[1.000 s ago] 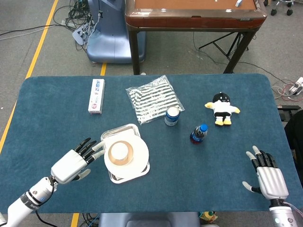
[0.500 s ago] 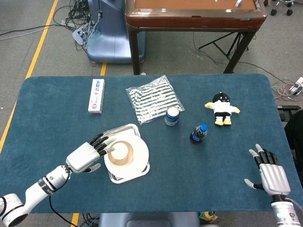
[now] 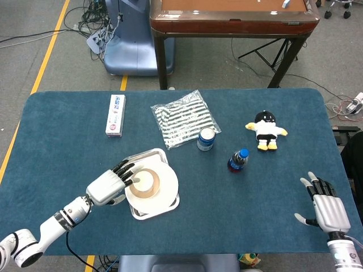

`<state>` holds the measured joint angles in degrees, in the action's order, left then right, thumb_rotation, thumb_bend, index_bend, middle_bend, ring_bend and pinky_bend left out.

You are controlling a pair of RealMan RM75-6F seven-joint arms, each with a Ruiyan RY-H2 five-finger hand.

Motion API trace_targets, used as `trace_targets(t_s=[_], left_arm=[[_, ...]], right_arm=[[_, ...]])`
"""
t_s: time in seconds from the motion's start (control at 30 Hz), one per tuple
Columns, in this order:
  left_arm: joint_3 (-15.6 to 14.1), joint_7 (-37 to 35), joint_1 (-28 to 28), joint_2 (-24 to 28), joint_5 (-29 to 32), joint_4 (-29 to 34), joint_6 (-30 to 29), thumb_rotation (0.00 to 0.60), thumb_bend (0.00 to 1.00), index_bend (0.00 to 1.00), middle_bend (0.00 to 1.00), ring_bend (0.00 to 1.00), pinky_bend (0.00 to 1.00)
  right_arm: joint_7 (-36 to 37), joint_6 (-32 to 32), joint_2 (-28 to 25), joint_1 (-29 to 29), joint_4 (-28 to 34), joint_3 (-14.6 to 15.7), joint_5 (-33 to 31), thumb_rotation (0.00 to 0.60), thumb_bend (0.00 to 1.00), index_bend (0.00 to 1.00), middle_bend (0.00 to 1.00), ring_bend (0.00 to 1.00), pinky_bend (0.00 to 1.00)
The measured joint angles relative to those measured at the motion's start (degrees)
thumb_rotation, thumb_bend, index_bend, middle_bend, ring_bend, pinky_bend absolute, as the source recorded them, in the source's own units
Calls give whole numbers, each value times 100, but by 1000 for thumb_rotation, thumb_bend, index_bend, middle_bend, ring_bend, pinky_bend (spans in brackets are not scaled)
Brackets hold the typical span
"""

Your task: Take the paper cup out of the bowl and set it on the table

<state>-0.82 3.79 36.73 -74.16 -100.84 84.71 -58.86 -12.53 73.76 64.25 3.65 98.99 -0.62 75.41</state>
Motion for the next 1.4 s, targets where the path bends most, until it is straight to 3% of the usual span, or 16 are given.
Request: trace_targets(t_s=[1.4], left_arm=[[-271, -453, 125, -886, -46, -1015, -486, 600, 319, 444, 0, 0, 0]], right_arm=[[-63, -71, 26, 89, -29, 67, -78, 600, 224, 0, 0, 0, 0]])
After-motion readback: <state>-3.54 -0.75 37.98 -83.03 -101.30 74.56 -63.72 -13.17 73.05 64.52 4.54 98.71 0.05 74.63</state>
